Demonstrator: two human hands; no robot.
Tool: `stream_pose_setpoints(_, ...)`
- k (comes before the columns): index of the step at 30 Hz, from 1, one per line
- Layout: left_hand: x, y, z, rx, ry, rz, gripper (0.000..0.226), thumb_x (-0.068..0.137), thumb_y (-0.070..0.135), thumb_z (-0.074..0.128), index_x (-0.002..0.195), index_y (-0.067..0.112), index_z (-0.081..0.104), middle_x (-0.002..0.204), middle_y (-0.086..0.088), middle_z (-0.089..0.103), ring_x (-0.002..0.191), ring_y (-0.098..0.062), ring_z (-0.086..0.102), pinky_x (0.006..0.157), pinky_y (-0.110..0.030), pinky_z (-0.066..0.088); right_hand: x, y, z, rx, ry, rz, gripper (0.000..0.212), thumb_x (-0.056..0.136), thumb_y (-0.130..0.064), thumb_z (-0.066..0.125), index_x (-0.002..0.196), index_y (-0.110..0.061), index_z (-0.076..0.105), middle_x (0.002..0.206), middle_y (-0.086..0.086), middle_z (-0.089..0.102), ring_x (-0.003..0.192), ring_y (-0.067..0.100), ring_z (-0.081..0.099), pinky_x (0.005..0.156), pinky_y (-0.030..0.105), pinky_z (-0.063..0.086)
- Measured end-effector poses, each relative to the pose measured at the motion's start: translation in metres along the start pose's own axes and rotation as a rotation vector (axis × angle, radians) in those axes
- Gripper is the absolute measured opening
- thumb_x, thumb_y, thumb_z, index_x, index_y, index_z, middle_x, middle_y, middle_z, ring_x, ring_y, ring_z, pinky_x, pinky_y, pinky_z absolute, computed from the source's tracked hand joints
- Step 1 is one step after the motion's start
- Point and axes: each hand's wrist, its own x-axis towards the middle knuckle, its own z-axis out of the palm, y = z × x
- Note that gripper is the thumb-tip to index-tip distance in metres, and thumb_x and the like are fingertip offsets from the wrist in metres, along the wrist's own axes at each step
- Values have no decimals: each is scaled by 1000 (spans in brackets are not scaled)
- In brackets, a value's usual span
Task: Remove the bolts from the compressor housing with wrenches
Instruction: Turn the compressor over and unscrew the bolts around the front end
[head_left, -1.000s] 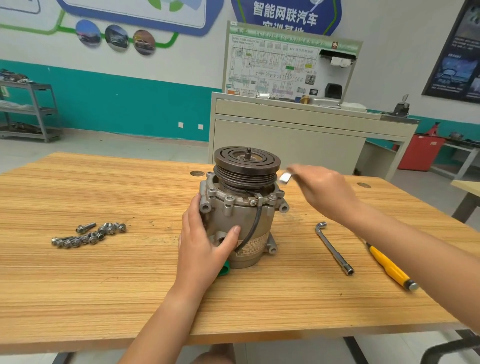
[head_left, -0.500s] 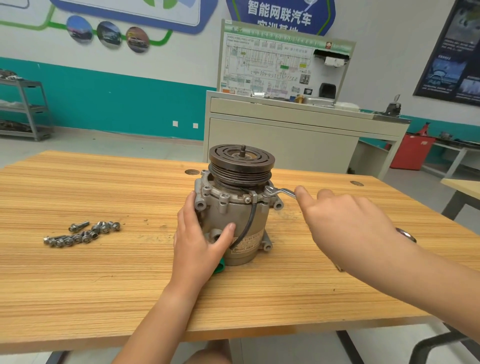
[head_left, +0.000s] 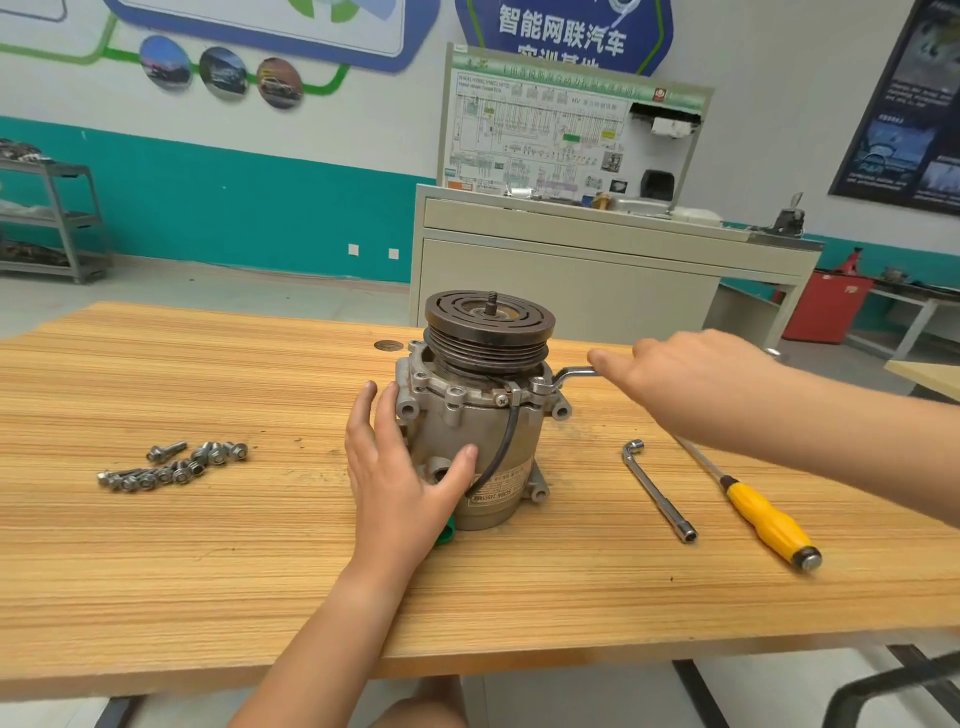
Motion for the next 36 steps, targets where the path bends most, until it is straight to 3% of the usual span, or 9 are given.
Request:
stream_pose_setpoints(4, 0, -1, 0, -16, 4, 4, 87, 74, 34, 73, 145, 15, 26, 153, -4, 11, 138, -9, 9, 114, -42, 21, 33, -3, 27, 125, 125, 10, 33, 90, 1, 43, 120, -12, 40, 87, 3, 54, 78, 22, 54, 66, 32, 49)
stream_pose_setpoints(8, 0, -3, 0, -36, -3, -9, 87, 74, 33, 73, 145, 17, 26, 153, -2, 11, 135, -3, 7, 115, -45, 21, 58, -18, 36, 220, 259, 13, 30, 91, 2, 38, 118, -7, 48, 105, 8, 61, 96, 26, 57, 76, 33, 47)
stream_pose_setpoints(14, 0, -3, 0, -78, -37, -20, 89, 75, 38, 69, 147, 20, 20, 154, 5, 8, 141, -8, 8, 116, -41, 19, 2, -6, 33, 623, 496, 259, 26, 97, -17, 38, 119, -7, 47, 72, 5, 54, 62, 31, 54, 53, 33, 37)
stream_pose_setpoints(20, 0, -3, 0, -67, -35, -21, 89, 75, 38, 70, 147, 18, 21, 154, 3, 8, 142, -11, 9, 115, -39, 19, -35, -28, 13, 465, 127, 192, 50, 97, -17, 32, 142, -30, 15, 83, -1, 54, 72, 22, 48, 57, 31, 34)
stream_pose_setpoints(25, -1, -4, -1, -56, -30, -17, 89, 74, 41, 69, 146, 18, 23, 154, 2, 10, 141, -13, 11, 115, -41, 21, -31, -40, -15, 258, 13, 193, 59, 87, -1, 37, 142, -14, 18, 67, -2, 42, 63, 22, 42, 44, 26, 24)
stream_pose_setpoints(27, 0, -4, -1, -56, -25, -16, 89, 74, 41, 68, 146, 18, 23, 153, 2, 11, 139, -7, 11, 115, -41, 21, -29, -50, -30, 212, -58, 178, 62, 87, 1, 38, 144, -3, 13, 86, 3, 56, 76, 26, 54, 50, 27, 32)
stream_pose_setpoints(29, 0, -4, 0, -59, -26, -14, 88, 74, 41, 68, 146, 18, 22, 153, 2, 11, 133, 0, 9, 114, -40, 21, -24, -54, -40, 202, -126, 158, 55, 88, 2, 40, 140, 2, 22, 89, 3, 55, 82, 26, 54, 52, 30, 34)
stream_pose_setpoints(32, 1, -5, 0, -83, -45, -10, 92, 73, 44, 68, 147, 20, 19, 153, 5, 10, 132, 2, 9, 114, -38, 22, -24, -47, -42, 147, -95, 115, 32, 90, -7, 42, 122, -9, 46, 62, -1, 32, 53, 16, 35, 40, 25, 26)
stream_pose_setpoints(36, 0, -7, 0, -123, -130, -26, 112, 62, 54, 71, 149, 30, 3, 154, 14, 0, 138, 1, 4, 111, -29, 15, -22, -23, -26, 94, -29, 62, 21, 93, -16, 33, 112, -14, 42, 59, -4, 34, 49, 10, 30, 40, 24, 21)
